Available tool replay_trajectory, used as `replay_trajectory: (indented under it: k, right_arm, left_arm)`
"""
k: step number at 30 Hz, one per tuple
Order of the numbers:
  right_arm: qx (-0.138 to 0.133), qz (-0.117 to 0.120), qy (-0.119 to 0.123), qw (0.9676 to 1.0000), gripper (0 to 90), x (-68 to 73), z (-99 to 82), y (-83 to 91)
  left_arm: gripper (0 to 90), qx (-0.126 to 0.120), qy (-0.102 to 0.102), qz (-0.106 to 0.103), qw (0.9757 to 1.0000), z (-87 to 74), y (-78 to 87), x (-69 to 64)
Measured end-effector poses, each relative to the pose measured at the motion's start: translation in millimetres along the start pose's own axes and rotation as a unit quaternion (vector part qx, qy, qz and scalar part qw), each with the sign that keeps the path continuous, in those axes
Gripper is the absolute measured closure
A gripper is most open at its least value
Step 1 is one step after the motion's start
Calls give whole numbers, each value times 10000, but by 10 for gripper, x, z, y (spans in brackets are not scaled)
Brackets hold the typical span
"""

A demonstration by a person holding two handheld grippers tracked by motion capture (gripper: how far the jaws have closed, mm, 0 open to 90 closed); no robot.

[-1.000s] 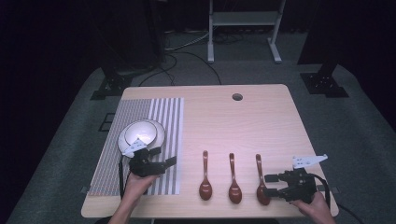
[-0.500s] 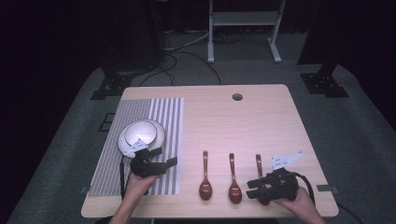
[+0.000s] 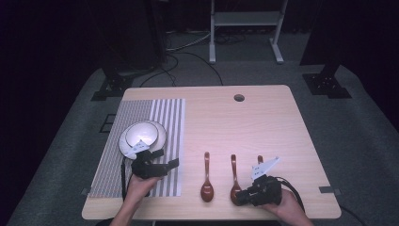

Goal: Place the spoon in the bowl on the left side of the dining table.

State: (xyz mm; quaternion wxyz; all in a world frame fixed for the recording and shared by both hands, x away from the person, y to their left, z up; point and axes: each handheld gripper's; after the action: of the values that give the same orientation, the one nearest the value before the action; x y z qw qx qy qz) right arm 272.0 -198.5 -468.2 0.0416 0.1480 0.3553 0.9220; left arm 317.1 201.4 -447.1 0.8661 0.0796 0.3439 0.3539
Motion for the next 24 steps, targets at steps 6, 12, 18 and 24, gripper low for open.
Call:
replay_trajectory:
  k: [6,12,18,24]
  right_arm:
    - [199,-356,253,9988,725,90,-10,-64]
    - [207,-587,436,9971,723,154,-11,-81]
    - [202,-704,535,9959,719,186,-15,-90]
    - [163,-728,565,9956,719,194,-26,-91]
  left_arm:
    - [33,47,70,-131,9999,-9,-54,-58]
    - [33,234,56,-304,9992,-28,-174,-174]
    - [36,541,22,-534,9971,-28,-408,-369]
    - [44,814,56,-697,9942,-15,-680,-526]
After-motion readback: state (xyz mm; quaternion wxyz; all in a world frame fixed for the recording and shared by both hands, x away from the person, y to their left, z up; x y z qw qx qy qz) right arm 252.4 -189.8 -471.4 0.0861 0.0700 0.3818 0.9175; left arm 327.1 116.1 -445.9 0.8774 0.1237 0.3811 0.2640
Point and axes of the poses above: each handheld gripper's, and its own axes: y roughly backward along the jaws, z roughly out of its top, x roughly to its left, and after that the axes turned 11 degrees about y, right-handed
